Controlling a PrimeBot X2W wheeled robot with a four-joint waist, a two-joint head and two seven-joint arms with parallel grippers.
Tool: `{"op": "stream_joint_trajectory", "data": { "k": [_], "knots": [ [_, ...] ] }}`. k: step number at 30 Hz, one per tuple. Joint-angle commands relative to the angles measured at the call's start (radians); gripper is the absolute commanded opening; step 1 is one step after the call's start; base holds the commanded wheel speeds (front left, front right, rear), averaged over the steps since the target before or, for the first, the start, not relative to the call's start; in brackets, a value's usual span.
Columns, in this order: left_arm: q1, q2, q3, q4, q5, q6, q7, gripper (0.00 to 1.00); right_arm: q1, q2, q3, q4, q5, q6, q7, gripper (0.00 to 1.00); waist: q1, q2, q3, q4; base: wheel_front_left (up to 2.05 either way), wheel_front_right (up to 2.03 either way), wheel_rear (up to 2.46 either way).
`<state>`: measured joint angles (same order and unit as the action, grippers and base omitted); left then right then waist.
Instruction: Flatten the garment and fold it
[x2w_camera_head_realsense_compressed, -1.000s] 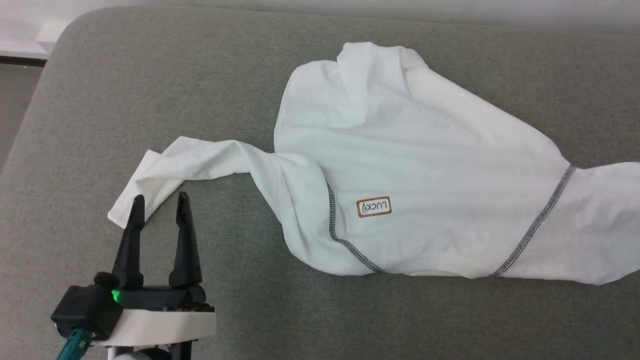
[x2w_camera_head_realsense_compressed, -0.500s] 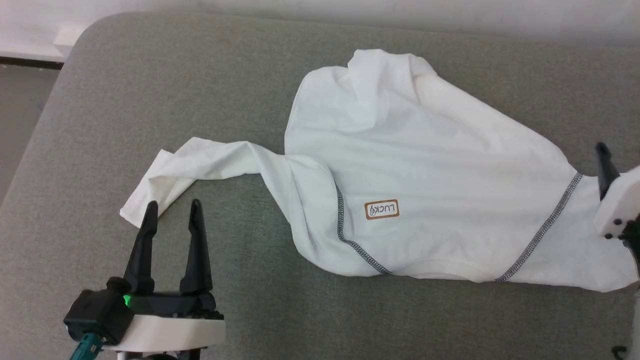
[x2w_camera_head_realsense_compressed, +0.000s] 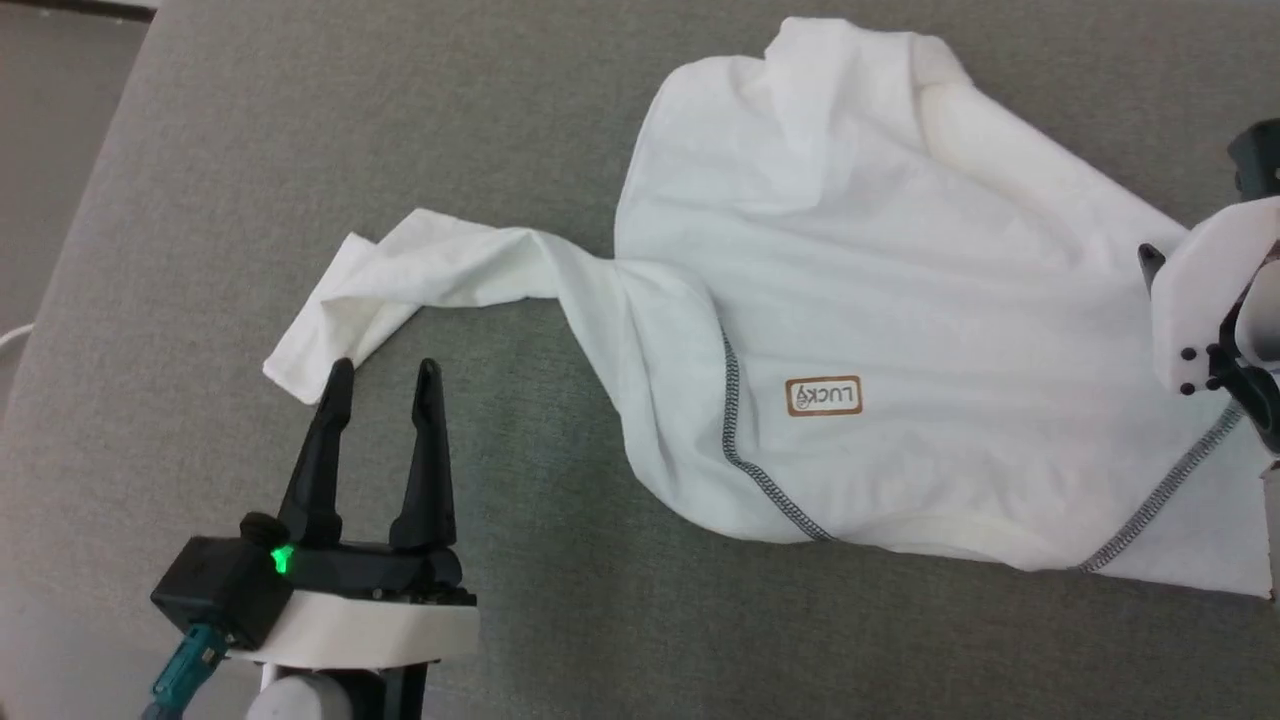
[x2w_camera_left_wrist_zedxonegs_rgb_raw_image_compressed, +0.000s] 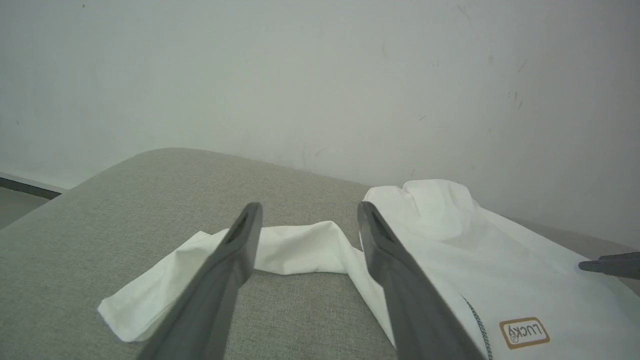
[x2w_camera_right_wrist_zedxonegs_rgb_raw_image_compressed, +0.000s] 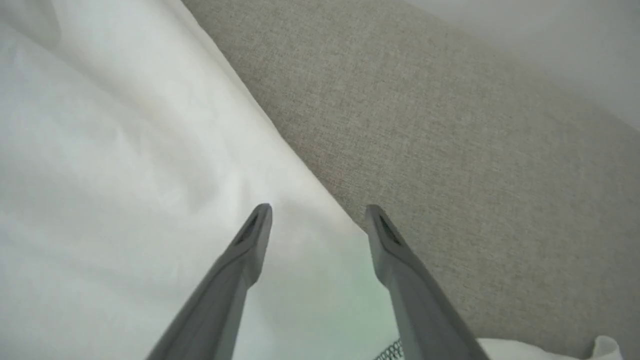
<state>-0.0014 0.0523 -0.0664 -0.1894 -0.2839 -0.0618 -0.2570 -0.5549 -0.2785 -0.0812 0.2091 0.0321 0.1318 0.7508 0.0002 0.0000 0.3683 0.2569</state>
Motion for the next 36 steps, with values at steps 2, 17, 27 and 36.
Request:
{"op": "stream_joint_trajectory", "data": {
  "k": [2,17,27,36],
  "knots": [
    [-0.030,-0.002,-0.009,0.008,-0.009,-0.011,-0.005,1.00,-0.034,-0.035,0.036,0.036,0.015,-0.001,0.011,1.00,-0.0002,0.0000,0.048,0.047,0.00,0.00,0.00],
    [-0.068,-0.002,0.000,0.025,-0.020,-0.019,-0.005,1.00,-0.116,-0.024,-0.044,0.057,-0.047,-0.001,-0.068,0.00,-0.0002,0.0000,0.091,0.040,0.00,0.00,0.00],
    [-0.094,-0.002,-0.013,0.031,-0.027,-0.031,-0.005,1.00,-0.272,-0.099,-0.122,0.063,-0.175,-0.001,-0.213,0.00,-0.0002,0.0000,0.138,0.071,0.00,0.00,0.00],
    [-0.116,-0.002,-0.018,0.040,-0.036,-0.033,-0.005,1.00,-0.327,-0.051,-0.130,0.165,-0.235,-0.001,-0.250,1.00,-0.0002,0.0000,0.167,0.078,0.00,0.00,0.00]
  ]
}}
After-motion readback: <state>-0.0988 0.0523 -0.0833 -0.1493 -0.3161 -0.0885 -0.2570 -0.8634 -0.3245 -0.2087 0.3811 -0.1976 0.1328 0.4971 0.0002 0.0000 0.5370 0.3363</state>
